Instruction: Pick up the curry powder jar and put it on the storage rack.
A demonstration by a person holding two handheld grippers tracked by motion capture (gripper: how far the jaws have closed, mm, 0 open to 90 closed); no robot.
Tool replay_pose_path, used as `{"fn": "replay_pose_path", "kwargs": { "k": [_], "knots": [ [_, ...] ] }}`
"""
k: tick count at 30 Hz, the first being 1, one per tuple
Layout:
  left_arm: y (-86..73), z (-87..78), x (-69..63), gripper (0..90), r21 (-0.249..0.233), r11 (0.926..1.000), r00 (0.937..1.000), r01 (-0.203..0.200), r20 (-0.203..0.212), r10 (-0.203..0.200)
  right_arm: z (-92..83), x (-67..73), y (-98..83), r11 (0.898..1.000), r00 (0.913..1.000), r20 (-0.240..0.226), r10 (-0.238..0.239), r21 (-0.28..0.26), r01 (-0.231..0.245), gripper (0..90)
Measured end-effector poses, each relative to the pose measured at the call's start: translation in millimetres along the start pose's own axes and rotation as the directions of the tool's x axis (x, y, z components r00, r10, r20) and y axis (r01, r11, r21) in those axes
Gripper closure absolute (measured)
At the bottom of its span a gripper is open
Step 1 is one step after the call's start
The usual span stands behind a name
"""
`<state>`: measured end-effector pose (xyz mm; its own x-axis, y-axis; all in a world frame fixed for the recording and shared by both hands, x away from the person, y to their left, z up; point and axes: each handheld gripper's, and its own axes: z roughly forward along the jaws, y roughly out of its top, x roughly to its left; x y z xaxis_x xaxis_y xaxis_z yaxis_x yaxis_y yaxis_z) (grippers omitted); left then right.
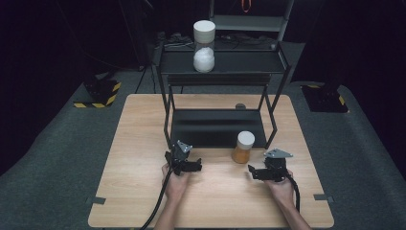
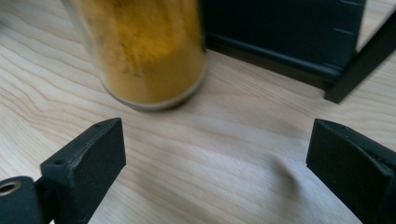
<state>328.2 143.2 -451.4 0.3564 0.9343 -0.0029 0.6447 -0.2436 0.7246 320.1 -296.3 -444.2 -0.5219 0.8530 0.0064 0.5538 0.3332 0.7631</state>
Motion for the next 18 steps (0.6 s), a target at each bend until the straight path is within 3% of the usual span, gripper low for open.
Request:
{"fn": "replay_pose_path", "kwargs": {
  "k": [18],
  "knots": [
    [0.0, 0.0, 0.0, 3.9, 0.000, 1.0000, 1.0000, 0.000, 0.000, 0.000, 9.3, 10.6, 14.5, 0.997, 0.9988, -0.047, 0.012, -0.076, -0.015, 5.7]
  ]
}}
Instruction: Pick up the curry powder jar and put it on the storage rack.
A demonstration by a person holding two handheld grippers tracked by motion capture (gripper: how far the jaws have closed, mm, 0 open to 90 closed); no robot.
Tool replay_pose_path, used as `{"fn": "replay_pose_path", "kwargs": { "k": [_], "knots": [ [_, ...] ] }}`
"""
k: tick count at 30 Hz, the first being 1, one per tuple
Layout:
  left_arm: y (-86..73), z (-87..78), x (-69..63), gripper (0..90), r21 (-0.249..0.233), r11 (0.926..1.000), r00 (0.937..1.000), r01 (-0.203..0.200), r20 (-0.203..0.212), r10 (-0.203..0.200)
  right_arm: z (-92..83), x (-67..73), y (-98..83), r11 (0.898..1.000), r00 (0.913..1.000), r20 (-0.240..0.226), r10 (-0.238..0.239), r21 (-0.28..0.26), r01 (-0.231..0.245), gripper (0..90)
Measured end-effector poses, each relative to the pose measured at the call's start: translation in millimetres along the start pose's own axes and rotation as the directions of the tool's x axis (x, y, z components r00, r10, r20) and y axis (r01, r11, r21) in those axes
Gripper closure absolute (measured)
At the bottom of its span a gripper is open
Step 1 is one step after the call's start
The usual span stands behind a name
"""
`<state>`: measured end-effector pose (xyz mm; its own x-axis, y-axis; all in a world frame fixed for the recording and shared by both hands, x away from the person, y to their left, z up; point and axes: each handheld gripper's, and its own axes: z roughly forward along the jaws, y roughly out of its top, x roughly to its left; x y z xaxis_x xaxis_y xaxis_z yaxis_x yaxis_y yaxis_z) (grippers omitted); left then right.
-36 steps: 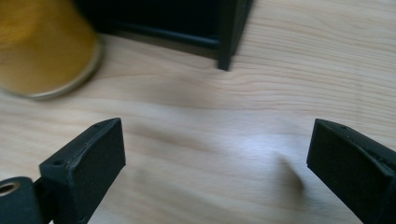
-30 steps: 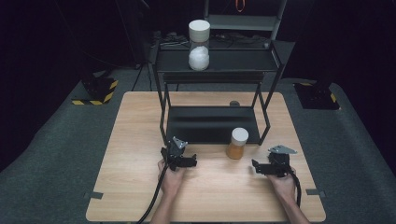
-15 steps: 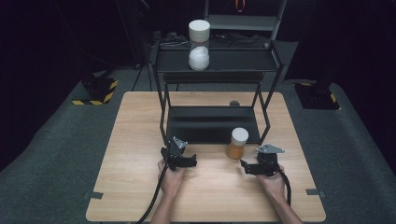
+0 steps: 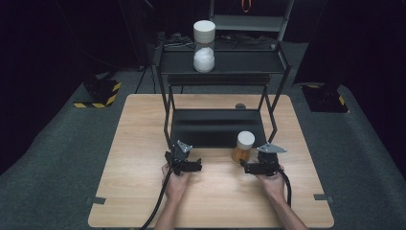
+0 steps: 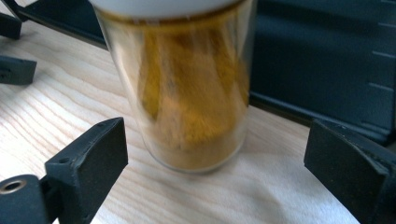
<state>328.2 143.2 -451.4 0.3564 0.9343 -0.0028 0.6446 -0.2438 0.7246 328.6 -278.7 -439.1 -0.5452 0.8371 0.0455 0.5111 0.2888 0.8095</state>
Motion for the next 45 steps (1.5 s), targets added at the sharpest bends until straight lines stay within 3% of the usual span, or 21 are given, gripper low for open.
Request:
{"fn": "replay_pose_path", "kwargs": {
  "k": [25, 45],
  "knots": [
    [0.0, 0.0, 0.0, 3.9, 0.000, 1.0000, 1.0000, 0.000, 0.000, 0.000, 14.0, 5.0, 14.3, 0.995, 0.9984, -0.013, 0.055, -0.083, -0.056, 16.7],
    [0.0, 0.0, 0.1, 3.9, 0.000, 1.0000, 1.0000, 0.000, 0.000, 0.000, 14.4, 14.4, 14.5, 0.991, 1.0000, 0.000, 0.010, -0.133, -0.010, 31.9]
  ]
}}
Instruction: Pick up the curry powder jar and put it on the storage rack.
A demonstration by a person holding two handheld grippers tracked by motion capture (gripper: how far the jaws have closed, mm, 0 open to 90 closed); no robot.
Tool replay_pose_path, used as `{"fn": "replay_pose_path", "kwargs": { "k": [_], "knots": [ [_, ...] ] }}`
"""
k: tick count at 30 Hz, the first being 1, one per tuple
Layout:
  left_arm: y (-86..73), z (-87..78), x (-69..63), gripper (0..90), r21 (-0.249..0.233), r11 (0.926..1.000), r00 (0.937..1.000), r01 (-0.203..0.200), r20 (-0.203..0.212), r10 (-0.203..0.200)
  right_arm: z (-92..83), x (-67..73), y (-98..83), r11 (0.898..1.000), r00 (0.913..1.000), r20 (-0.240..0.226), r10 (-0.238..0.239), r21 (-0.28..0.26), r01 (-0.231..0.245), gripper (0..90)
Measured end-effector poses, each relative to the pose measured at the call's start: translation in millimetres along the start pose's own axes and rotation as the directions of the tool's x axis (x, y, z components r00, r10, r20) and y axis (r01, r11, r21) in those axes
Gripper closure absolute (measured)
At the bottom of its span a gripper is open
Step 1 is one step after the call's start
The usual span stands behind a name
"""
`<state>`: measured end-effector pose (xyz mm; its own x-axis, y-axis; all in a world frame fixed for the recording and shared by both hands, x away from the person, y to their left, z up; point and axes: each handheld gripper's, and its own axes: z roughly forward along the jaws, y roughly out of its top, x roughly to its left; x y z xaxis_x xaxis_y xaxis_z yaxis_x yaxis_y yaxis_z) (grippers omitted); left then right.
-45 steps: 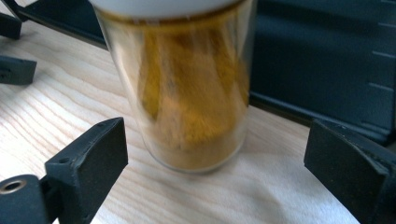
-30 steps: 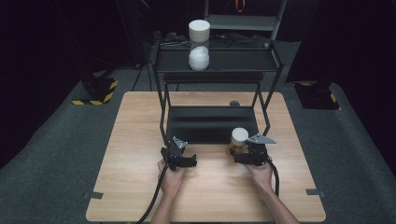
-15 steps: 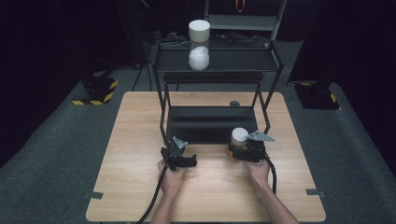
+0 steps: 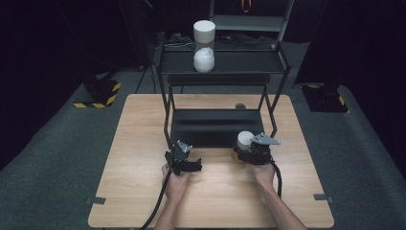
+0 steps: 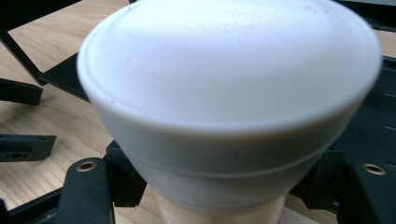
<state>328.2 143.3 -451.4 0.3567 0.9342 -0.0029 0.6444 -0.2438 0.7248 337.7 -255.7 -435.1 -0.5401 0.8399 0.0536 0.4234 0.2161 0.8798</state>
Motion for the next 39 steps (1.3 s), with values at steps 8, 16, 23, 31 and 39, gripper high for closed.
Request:
{"fn": "replay_pose_path", "kwargs": {
  "k": [8, 16, 23, 31, 39],
  "knots": [
    [0.0, 0.0, 0.0, 3.9, 0.000, 1.0000, 1.0000, 0.000, 0.000, 0.000, -0.5, -0.8, 0.9, 1.000, 1.0000, -0.004, -0.007, 0.001, 0.007, 32.7],
    [0.0, 0.0, 0.1, 3.9, 0.000, 1.0000, 1.0000, 0.000, 0.000, 0.000, -1.2, -3.1, 5.1, 1.000, 0.9999, -0.010, -0.007, 0.015, 0.007, 33.0],
    [0.0, 0.0, 0.1, 3.9, 0.000, 1.0000, 1.0000, 0.000, 0.000, 0.000, -6.9, -6.7, 9.7, 1.000, 0.9998, -0.018, -0.012, 0.014, 0.012, 33.1],
    [0.1, 0.0, 0.1, 3.8, 0.000, 1.0000, 1.0000, 0.000, 0.000, 0.000, -17.0, -11.1, 21.8, 1.000, 0.9995, -0.022, -0.023, 0.018, 0.023, 33.1],
    [0.1, 0.1, 0.0, 3.8, 0.000, 1.0000, 1.0000, 0.000, 0.000, 0.000, -25.3, -17.0, 32.3, 1.000, 0.9991, -0.035, -0.024, 0.014, 0.024, 33.1]
  ]
}}
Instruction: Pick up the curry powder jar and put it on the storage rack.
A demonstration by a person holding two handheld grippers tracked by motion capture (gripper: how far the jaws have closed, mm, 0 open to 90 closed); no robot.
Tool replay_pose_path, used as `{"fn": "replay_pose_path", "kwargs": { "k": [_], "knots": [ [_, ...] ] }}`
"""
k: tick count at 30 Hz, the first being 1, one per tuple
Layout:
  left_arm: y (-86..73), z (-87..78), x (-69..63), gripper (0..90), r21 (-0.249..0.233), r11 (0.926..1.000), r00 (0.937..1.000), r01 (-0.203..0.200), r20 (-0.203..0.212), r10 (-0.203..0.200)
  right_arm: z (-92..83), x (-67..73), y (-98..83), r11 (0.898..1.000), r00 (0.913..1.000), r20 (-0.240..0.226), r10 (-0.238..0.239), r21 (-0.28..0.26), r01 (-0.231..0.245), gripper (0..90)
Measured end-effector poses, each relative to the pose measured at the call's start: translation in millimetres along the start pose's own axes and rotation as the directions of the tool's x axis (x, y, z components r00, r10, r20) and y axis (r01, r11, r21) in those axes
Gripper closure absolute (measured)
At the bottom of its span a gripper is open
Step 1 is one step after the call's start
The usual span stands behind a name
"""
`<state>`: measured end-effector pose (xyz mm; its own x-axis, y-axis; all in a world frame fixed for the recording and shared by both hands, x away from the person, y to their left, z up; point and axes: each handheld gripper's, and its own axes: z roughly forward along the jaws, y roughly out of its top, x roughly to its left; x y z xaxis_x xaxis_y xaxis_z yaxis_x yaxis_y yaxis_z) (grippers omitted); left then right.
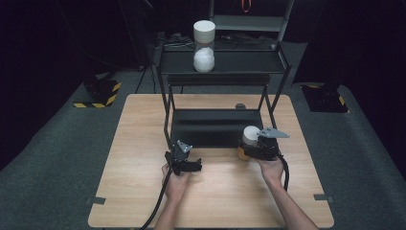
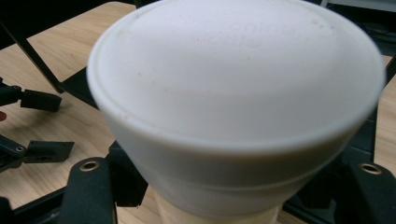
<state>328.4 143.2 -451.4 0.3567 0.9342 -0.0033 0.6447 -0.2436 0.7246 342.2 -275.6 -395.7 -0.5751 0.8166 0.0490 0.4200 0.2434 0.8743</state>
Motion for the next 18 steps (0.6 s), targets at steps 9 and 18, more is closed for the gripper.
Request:
{"fn": "replay_pose_path", "kwargs": {
  "k": [9, 18],
  "knots": [
    [0.0, 0.1, 0.0, 3.8, 0.000, 1.0000, 1.0000, 0.001, 0.001, -0.001, -11.3, -4.5, 18.9, 1.000, 0.9998, -0.003, -0.021, -0.007, 0.021, 33.2],
    [0.1, 0.2, -0.1, 3.7, 0.000, 1.0000, 1.0000, 0.002, 0.001, -0.002, -22.6, -8.9, 40.4, 0.999, 0.9993, -0.002, -0.036, -0.022, 0.036, 33.2]
  ]
}}
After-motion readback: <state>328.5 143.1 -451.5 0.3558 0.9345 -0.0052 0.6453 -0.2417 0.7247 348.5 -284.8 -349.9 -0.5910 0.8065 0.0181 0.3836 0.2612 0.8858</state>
